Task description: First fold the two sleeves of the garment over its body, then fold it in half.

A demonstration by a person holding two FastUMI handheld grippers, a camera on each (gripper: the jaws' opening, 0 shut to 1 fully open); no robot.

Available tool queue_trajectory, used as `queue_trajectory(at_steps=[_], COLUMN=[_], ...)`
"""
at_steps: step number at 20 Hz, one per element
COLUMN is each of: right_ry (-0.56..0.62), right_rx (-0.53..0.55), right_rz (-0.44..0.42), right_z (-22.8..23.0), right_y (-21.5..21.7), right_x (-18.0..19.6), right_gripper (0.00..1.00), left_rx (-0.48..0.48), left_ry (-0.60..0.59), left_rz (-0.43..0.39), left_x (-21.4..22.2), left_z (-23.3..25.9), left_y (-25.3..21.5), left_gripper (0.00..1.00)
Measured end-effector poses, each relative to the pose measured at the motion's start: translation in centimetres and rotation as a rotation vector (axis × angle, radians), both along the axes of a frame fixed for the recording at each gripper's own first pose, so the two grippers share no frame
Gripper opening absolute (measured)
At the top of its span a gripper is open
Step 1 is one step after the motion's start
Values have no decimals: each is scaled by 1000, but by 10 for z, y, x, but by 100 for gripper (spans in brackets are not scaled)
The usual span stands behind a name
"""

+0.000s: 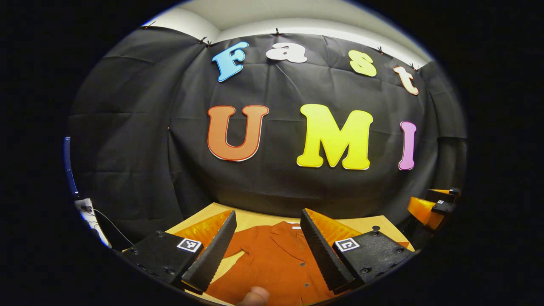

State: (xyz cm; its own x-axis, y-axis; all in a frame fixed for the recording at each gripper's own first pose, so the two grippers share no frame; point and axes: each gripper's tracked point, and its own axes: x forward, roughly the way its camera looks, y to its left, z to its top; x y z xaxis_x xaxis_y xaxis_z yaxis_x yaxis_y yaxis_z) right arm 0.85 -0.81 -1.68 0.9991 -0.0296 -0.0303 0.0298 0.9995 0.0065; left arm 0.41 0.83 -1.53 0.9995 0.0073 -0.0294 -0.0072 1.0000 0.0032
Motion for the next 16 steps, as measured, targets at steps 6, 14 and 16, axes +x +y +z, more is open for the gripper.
queue_trajectory(at_steps=[6,14,16], right_ry=[30,147,184], right_rx=[27,58,63], right_rz=[-69,-303,-363], right_z=[-17,-77,-99], right_y=[-38,-172,-212], right_x=[5,33,45], right_gripper=[94,94,94], left_rx=[-58,-71,-54], left_ry=[34,90,103], left_rz=[-19,-43,-44], left_x=[6,11,10], left_z=[-11,-27,-26], left_y=[-13,-44,-53], left_gripper=[98,100,97])
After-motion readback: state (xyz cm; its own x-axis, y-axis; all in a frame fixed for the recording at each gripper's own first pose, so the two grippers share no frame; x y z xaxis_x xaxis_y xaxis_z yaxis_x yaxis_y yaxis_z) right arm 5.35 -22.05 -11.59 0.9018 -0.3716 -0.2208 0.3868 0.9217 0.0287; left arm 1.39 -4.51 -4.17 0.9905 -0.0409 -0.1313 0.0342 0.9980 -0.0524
